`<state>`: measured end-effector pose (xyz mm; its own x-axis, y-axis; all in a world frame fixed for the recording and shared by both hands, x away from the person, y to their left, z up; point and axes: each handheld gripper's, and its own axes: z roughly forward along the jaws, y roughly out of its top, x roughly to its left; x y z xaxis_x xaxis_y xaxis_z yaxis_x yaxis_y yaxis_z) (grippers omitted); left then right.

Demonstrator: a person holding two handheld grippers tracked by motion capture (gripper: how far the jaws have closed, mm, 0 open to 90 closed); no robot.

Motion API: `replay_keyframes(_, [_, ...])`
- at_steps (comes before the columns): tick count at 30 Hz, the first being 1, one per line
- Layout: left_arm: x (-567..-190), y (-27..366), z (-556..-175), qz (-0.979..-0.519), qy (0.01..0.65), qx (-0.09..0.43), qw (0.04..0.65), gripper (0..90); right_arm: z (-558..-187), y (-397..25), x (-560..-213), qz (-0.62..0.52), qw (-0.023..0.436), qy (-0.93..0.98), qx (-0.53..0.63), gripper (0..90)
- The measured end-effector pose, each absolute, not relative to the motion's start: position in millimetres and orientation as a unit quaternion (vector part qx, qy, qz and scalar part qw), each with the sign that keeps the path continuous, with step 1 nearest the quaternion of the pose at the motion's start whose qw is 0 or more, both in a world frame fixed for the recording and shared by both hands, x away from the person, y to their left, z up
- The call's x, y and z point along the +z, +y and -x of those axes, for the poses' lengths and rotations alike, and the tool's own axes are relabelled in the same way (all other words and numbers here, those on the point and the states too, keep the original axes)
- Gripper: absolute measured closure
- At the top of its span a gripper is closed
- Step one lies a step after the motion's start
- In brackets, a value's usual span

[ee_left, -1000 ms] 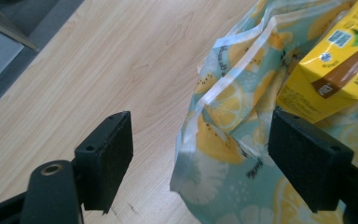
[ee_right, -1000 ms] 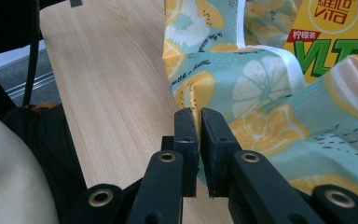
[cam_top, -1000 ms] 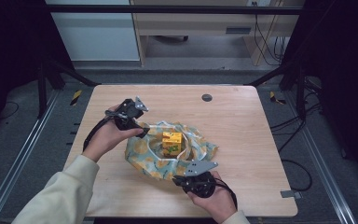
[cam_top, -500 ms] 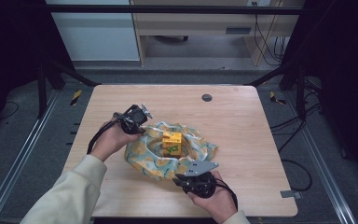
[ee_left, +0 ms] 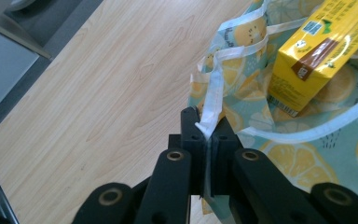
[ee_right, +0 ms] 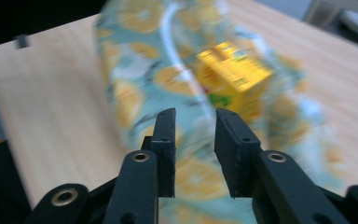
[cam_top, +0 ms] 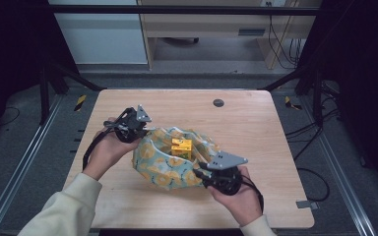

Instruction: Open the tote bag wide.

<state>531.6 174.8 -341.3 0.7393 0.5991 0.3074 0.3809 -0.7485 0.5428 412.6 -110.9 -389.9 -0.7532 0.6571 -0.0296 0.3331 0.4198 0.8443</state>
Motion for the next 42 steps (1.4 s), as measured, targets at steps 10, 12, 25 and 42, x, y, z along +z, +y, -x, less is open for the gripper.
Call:
replay_keyframes(10, [-340.5, 171.8, -527.7, -0.904, 0.263, 0.241, 0.236, 87.4, -463.0, -107.5, -398.1, -0.334, 0.182, 0.850, 0.364, 77.4])
replay_keyframes(12, [-340.9, 171.2, -527.9, -0.903, 0.262, 0.242, 0.238, 87.4, -464.5, -101.1, -406.0, -0.330, 0.176, 0.858, 0.353, 78.2])
replay_keyframes(25, [-339.9, 163.6, -517.6, -0.905, 0.249, 0.244, 0.243, 87.9, -482.2, -94.9, -436.6, -0.344, 0.187, 0.868, 0.305, 67.1])
replay_keyframes(42, [-306.8, 165.2, -503.2, -0.881, 0.247, 0.276, 0.294, 88.3, -473.9, -106.7, -436.2, -0.360, 0.194, 0.858, 0.311, 57.0])
